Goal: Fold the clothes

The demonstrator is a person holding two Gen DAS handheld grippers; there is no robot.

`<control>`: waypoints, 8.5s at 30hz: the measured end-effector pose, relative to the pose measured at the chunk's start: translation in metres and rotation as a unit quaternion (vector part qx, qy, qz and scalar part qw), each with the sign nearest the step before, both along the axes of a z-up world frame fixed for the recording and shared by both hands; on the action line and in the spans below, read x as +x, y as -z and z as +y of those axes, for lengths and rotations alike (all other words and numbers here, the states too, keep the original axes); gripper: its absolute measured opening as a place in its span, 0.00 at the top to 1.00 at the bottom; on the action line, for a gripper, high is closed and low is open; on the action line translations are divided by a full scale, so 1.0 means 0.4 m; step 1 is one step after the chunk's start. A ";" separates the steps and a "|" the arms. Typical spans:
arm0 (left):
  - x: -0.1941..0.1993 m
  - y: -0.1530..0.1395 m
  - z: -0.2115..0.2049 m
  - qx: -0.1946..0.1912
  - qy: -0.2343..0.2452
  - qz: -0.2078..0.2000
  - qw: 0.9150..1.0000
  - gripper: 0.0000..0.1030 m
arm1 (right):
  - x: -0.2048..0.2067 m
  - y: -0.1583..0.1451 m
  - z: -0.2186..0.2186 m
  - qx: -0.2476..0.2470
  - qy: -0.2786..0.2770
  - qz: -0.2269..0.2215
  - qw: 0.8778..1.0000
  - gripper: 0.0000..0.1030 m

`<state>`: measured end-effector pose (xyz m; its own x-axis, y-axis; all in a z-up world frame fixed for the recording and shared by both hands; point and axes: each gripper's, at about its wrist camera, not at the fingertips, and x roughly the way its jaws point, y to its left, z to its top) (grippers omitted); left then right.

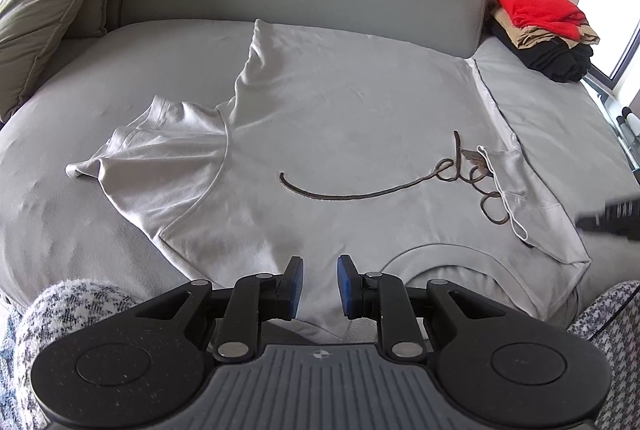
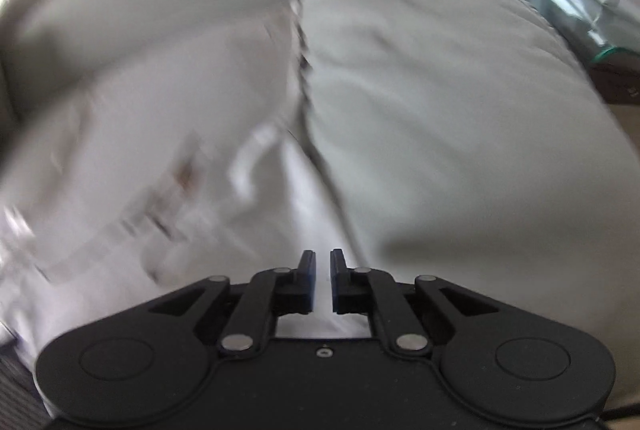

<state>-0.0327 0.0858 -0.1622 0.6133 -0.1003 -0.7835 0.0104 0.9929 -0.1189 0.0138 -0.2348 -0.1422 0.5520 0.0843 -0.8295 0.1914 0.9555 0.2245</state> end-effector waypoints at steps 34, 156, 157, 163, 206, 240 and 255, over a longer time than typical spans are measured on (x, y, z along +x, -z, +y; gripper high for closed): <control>0.026 0.012 0.499 -0.146 -0.261 -0.046 0.953 0.68 | -0.051 0.066 0.229 0.283 -0.065 0.023 0.957 0.65; 0.178 0.057 0.096 0.030 0.021 0.074 0.997 0.83 | -0.035 0.094 -0.050 0.018 0.043 0.074 0.996 0.98; 0.167 0.047 0.100 0.022 0.019 0.067 0.997 0.83 | -0.045 0.083 -0.044 0.012 0.042 0.072 0.996 0.96; 0.164 0.010 0.092 0.031 0.006 0.005 0.999 0.83 | -0.058 0.028 -0.021 0.089 0.024 0.014 0.996 0.89; 0.229 -0.216 0.055 0.068 -0.006 -0.066 0.996 0.65 | -0.018 -0.291 0.060 0.193 -0.050 -0.154 0.968 0.59; 1.044 0.154 0.267 -0.060 -0.023 -0.018 0.998 0.68 | 0.784 0.149 -0.175 0.119 0.030 -0.106 0.987 0.58; 1.175 0.164 0.275 -0.075 0.000 -0.013 0.997 0.68 | 0.991 0.200 -0.124 0.053 -0.013 -0.033 0.998 0.77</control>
<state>0.4373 0.1957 -0.2279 0.6328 -0.2146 -0.7440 0.0152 0.9641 -0.2651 0.4103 -0.2844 -0.2224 0.6009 0.1853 -0.7775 0.1481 0.9301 0.3361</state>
